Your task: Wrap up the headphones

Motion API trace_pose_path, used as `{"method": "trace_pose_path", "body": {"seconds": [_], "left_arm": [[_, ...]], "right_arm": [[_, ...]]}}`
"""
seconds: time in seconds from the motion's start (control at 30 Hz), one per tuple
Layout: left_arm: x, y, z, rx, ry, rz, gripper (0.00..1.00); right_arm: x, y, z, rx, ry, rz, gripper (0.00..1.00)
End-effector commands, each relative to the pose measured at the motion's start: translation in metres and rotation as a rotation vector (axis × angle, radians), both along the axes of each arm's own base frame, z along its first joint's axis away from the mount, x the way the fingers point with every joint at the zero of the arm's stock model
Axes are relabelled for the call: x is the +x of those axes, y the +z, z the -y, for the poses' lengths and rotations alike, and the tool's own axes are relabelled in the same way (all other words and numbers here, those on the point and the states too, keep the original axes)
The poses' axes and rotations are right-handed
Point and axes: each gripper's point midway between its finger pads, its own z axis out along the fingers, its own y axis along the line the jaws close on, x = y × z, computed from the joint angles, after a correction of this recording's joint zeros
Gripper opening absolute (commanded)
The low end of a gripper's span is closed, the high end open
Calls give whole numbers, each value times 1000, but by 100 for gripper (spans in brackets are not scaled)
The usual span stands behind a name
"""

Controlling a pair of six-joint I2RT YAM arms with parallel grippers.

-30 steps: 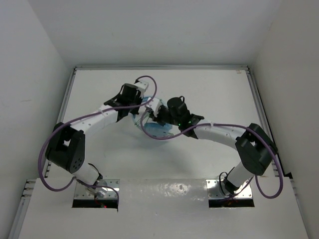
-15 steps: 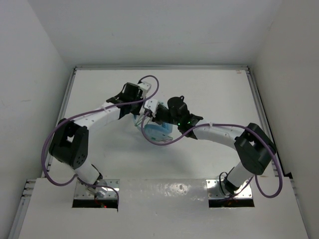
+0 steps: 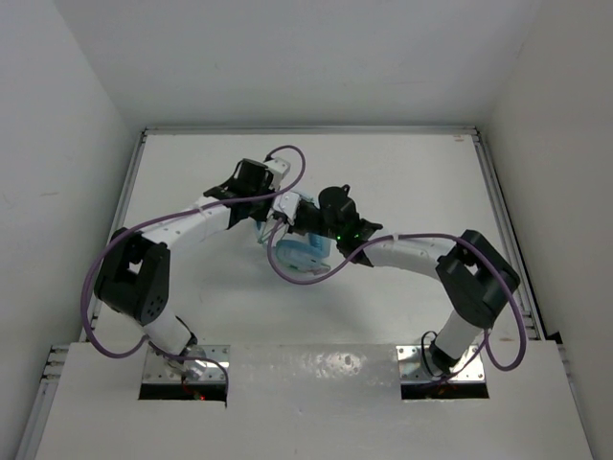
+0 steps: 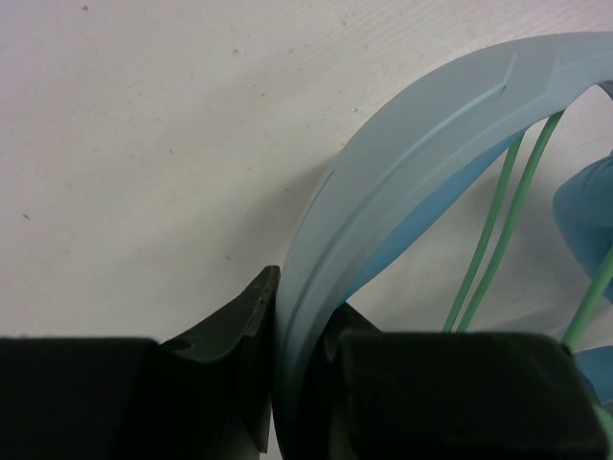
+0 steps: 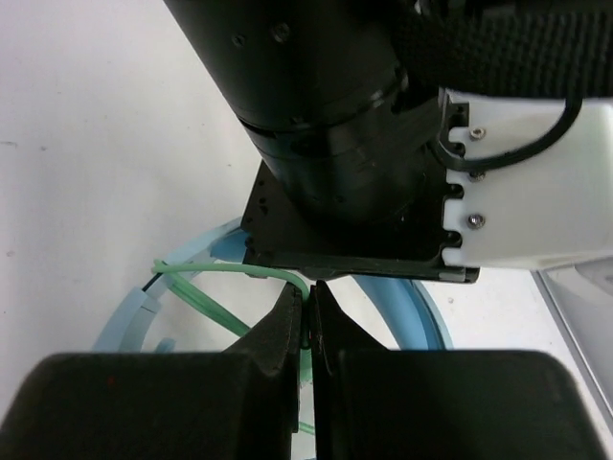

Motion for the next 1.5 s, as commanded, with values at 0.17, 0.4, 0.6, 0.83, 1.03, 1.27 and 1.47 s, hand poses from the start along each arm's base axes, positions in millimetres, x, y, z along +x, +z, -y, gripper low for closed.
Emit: {"method": "trace_pose_path", "body": {"seconds": [0.17, 0.4, 0.6, 0.83, 1.03, 1.27, 1.47], "left_arm": [[-1, 17, 0, -24, -6, 20, 0], [0, 16, 0, -20, -1, 10, 0], [6, 22, -3, -4, 34, 12, 0], [-2, 31, -2, 0, 27, -40, 0], [-1, 30, -12, 54, 33, -22, 0], [-1, 17, -18, 106, 33, -37, 0], [-1, 7, -16, 112, 35, -59, 0]], "right_arm": [[39, 38, 42, 181, -148, 98, 0], [55, 8, 62, 179, -190, -18, 0], [59, -6, 73, 148, -204, -60, 6], [67, -43, 70, 0, -185, -181, 33], [63, -36, 62, 29, -135, -190, 38], [51, -7, 53, 98, -70, -191, 53], [41, 20, 50, 155, -31, -181, 57]]}}
